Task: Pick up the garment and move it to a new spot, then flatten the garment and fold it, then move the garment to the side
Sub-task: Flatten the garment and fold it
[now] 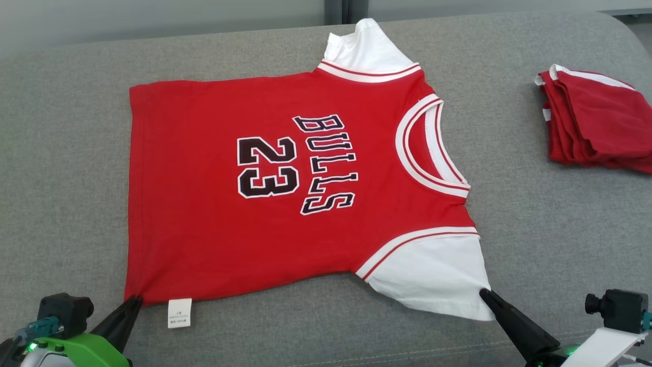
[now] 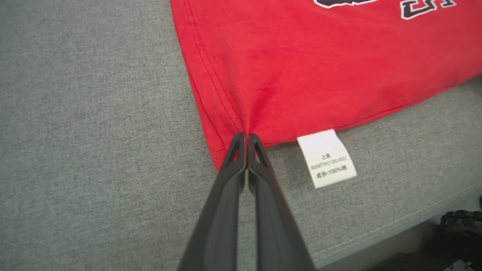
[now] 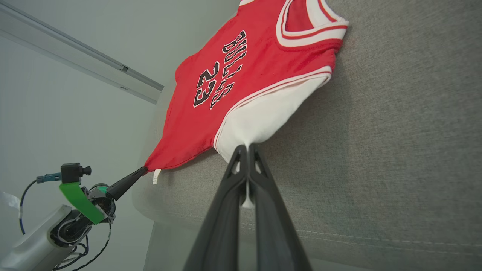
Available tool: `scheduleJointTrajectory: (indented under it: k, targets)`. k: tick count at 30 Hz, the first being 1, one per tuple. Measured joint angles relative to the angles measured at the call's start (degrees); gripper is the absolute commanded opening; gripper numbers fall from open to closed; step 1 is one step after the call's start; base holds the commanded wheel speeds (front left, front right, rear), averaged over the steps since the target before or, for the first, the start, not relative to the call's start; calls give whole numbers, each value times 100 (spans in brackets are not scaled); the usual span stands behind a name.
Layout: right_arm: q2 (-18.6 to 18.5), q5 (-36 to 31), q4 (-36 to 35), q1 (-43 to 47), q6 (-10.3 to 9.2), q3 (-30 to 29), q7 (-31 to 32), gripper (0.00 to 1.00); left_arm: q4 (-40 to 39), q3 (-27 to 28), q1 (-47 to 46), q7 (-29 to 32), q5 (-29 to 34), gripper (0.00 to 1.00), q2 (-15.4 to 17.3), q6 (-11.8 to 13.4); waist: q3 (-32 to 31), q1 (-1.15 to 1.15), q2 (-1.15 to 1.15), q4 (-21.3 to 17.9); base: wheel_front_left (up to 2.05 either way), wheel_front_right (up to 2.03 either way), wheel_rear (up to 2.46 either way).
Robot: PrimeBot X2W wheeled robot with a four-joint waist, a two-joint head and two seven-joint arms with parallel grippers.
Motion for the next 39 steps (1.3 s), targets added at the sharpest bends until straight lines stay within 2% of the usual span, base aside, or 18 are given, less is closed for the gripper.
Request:
scheduleJointTrajectory:
  k: [12, 13, 26, 31, 39]
  targets:
    - [-2, 308, -301, -854, -7, -219, 232, 0, -809, 51, -436, 762, 23, 0, 627, -11, 599, 0, 0, 41, 0, 0, 0]
    - [2, 355, -298, -950, -51, -222, 265, 0, -871, 78, -492, 825, 23, 0, 656, -11, 653, 0, 0, 43, 0, 0, 0]
    - [-12, 801, 144, -2082, -156, -425, 654, 0, -1277, 162, -922, 1480, -136, 0, 856, -60, 1091, 0, 0, -53, 0, 0, 0]
    - [-77, 813, 344, -2427, -243, -485, 783, 0, -1330, 238, -1132, 1694, -301, 0, 869, -60, 1129, 0, 0, -70, 0, 0, 0]
    - [-123, 813, 578, -2936, -257, -420, 988, 0, -1428, 326, -1522, 2057, -554, 0, 918, -60, 1262, 0, 0, -58, 0, 0, 0]
